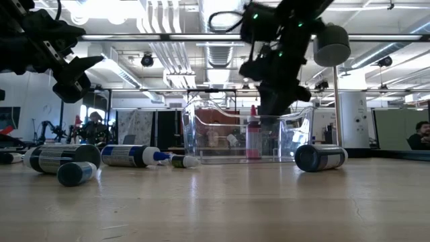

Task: Pick & Place food coloring
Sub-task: Put the large pink food coloring bottle into the transparent container, then put the large purple food coloring bottle into the transparent container

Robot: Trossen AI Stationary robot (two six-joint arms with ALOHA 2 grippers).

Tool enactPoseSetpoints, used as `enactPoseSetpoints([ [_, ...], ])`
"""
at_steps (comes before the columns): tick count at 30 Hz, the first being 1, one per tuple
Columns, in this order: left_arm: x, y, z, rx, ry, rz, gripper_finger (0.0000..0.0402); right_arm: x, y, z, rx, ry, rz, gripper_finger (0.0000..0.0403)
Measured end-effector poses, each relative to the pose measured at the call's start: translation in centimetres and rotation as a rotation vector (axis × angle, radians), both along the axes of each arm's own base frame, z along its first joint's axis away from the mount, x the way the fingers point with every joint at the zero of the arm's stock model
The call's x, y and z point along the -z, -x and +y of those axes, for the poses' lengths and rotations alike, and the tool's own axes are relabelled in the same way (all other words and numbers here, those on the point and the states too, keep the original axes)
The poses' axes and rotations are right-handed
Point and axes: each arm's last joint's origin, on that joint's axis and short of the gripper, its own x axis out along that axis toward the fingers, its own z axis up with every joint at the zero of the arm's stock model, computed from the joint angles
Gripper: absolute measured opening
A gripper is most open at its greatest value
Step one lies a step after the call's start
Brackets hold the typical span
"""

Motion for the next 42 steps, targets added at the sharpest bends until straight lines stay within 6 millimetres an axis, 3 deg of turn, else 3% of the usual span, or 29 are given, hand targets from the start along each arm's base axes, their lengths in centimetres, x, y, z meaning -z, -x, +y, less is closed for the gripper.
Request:
enactPoseSetpoints([
  [8, 0.0, 0.0, 0.0, 0.000, 0.000, 0.000, 0.0197, 2.7, -2.9, -0.8, 0.001, 0.077, 0.129, 0.0038],
  [20, 0.0, 0.0, 0.0, 0.000, 0.000, 0.000, 0.0197, 3.9, -3.2, -2.7, 0.058, 0.132, 0.153, 0.0038],
  [27, 0.0, 0.0, 0.0, 0.000, 0.000, 0.000, 0.0197, 3.4, -3.8, -3.1, 0.056, 0.159, 0.075, 0.0038],
  [35, 0.0, 0.0, 0.0, 0.000, 0.000, 0.000, 0.0197, 3.2, -3.2, -2.9, 0.006, 0.166, 0.137, 0.0038],
  [42, 0.0, 0.0, 0.0, 0.000, 0.000, 0.000, 0.0197, -0.8, -1.6, -1.5, -0.148, 0.213, 0.116, 0.0038],
])
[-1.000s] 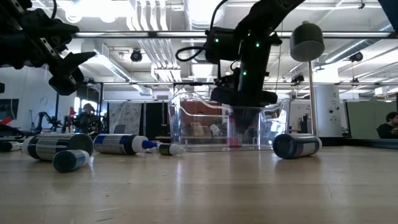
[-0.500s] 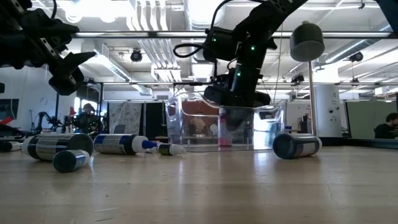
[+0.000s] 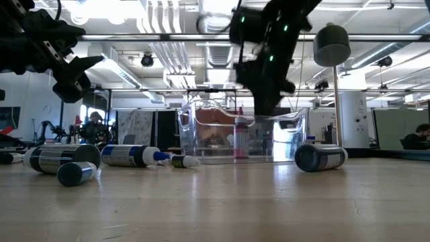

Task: Pick & Place food coloring
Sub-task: Put the large purple food coloring bottle into the transparent container

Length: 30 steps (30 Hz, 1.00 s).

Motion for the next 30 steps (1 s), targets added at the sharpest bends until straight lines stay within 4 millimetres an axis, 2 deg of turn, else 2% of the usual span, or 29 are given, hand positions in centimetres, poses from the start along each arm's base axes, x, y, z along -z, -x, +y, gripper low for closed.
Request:
enactPoseSetpoints([
  [2, 0.0, 0.0, 0.0, 0.000, 0.000, 0.000, 0.0197, -1.9, 0.6, 0.7, -0.117, 0.021, -0.025, 0.0038],
  [5, 0.0, 0.0, 0.0, -0.001, 0.000, 0.000, 0.0197, -4.7, 2.4, 2.4, -0.398, -0.035, -0.034, 0.0038],
  [7, 0.0, 0.0, 0.0, 0.000, 0.000, 0.001, 0.0197, -5.7, 4.2, 3.6, -0.559, -0.092, -0.020, 0.0038],
  [9, 0.0, 0.0, 0.0, 0.000, 0.000, 0.000, 0.0197, -5.8, 6.0, 4.6, -0.676, -0.138, 0.008, 0.0038],
  [13, 0.0, 0.0, 0.0, 0.000, 0.000, 0.000, 0.0197, -3.9, 8.9, 6.2, -0.716, -0.209, 0.124, 0.0053],
  [17, 0.0, 0.0, 0.0, -0.001, 0.000, 0.000, 0.0197, -1.1, 10.7, 7.9, -0.708, -0.252, 0.210, 0.0103],
  [24, 0.0, 0.0, 0.0, 0.000, 0.000, 0.000, 0.0197, 2.2, 11.3, 10.3, -0.852, -0.092, 0.327, 0.0201],
  [26, 0.0, 0.0, 0.0, 0.000, 0.000, 0.000, 0.0197, 2.9, 11.3, 10.4, -0.890, -0.040, 0.345, 0.0217],
  [30, 0.0, 0.0, 0.0, 0.000, 0.000, 0.000, 0.0197, 3.5, 10.7, 10.3, -0.905, 0.009, 0.259, 0.0235],
])
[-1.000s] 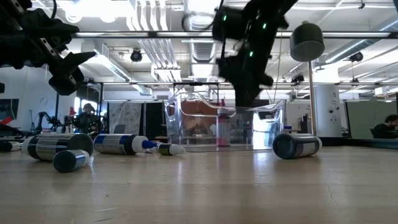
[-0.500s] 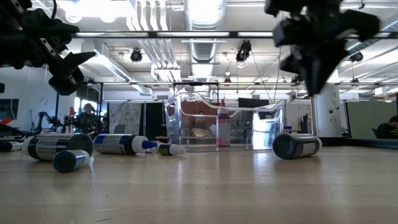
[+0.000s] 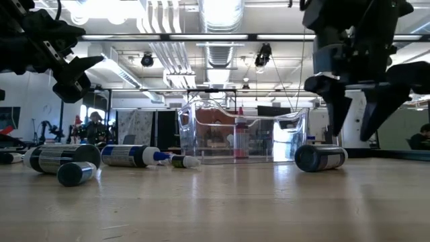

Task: Pick & Place food coloring
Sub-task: Put the large purple food coloring bottle into the transparent container

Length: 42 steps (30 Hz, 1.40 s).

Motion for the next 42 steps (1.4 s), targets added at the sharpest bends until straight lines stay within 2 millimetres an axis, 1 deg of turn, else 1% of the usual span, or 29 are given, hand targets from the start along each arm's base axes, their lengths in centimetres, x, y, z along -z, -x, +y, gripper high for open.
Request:
enactPoseSetpoints([
  [6, 0.0, 0.0, 0.0, 0.000, 0.000, 0.000, 0.0197, 0.8, -0.6, -0.3, -0.042, 0.007, -0.085, 0.0236],
  [11, 0.0, 0.0, 0.0, 0.000, 0.000, 0.000, 0.0197, 2.1, -0.7, -0.3, -0.074, 0.013, -0.042, 0.0229],
  [17, 0.0, 0.0, 0.0, -0.001, 0.000, 0.000, 0.0197, 3.8, -1.5, -0.1, -0.074, 0.017, -0.017, 0.0227],
  [21, 0.0, 0.0, 0.0, 0.000, 0.000, 0.000, 0.0197, 4.3, -1.6, -0.1, -0.044, 0.014, 0.014, 0.0214],
  [25, 0.0, 0.0, 0.0, 0.000, 0.000, 0.000, 0.0197, 4.1, -1.5, -0.1, -0.024, -0.005, 0.007, 0.0179],
  [30, 0.0, 0.0, 0.0, 0.000, 0.000, 0.000, 0.0197, 3.9, -1.2, -0.2, 0.008, -0.011, 0.008, 0.0113],
  [33, 0.0, 0.0, 0.0, 0.000, 0.000, 0.000, 0.0197, 3.8, -1.0, -0.2, 0.061, -0.023, 0.019, 0.0069],
  [36, 0.0, 0.0, 0.0, 0.000, 0.000, 0.000, 0.0197, 3.3, -0.6, -0.1, 0.119, -0.046, 0.018, 0.0038],
  [40, 0.0, 0.0, 0.0, 0.000, 0.000, 0.000, 0.0197, 1.7, 0.5, -0.2, 0.217, -0.087, 0.008, 0.0033],
  [42, 0.0, 0.0, 0.0, 0.000, 0.000, 0.000, 0.0197, 0.8, 1.0, -0.2, 0.255, -0.114, -0.006, 0.0042],
])
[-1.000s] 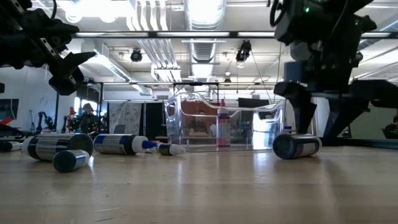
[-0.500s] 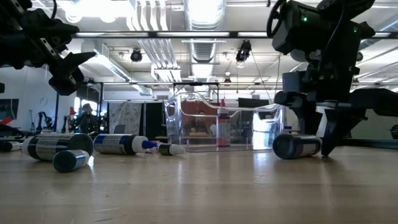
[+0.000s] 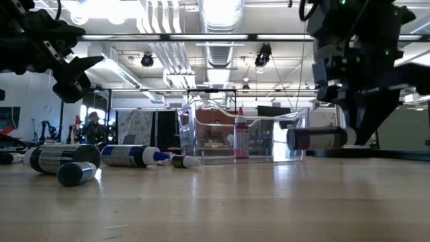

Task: Pick & Place food coloring
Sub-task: Put the large purple food coloring bottle into the transparent container

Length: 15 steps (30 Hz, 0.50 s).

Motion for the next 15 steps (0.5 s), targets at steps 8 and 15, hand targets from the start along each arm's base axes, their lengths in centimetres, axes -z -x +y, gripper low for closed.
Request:
enactPoseSetpoints([
  [8, 0.0, 0.0, 0.0, 0.000, 0.000, 0.000, 0.0197, -1.7, 3.4, -0.5, 0.189, -0.046, 0.171, 0.0037],
  [15, 0.0, 0.0, 0.0, 0.000, 0.000, 0.000, 0.0197, -2.6, 5.9, 0.0, 0.374, -0.221, 0.380, 0.0008],
])
